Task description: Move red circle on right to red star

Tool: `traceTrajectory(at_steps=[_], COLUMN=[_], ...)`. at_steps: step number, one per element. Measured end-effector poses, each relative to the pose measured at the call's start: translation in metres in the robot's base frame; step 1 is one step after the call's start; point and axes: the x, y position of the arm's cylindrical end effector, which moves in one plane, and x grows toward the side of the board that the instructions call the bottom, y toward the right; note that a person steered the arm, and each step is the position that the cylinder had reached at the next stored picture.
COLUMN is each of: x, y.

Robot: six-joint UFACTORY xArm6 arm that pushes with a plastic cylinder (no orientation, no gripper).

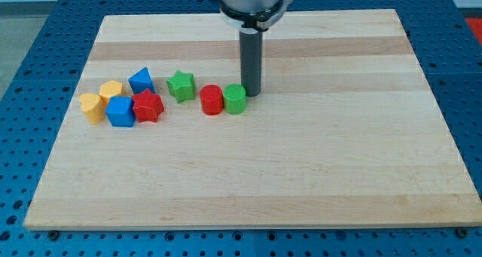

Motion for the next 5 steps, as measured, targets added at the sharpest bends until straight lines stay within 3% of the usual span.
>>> traceTrajectory(at_steps=[2, 5], x=[0.032, 0.039], y=[-0.022, -0.09])
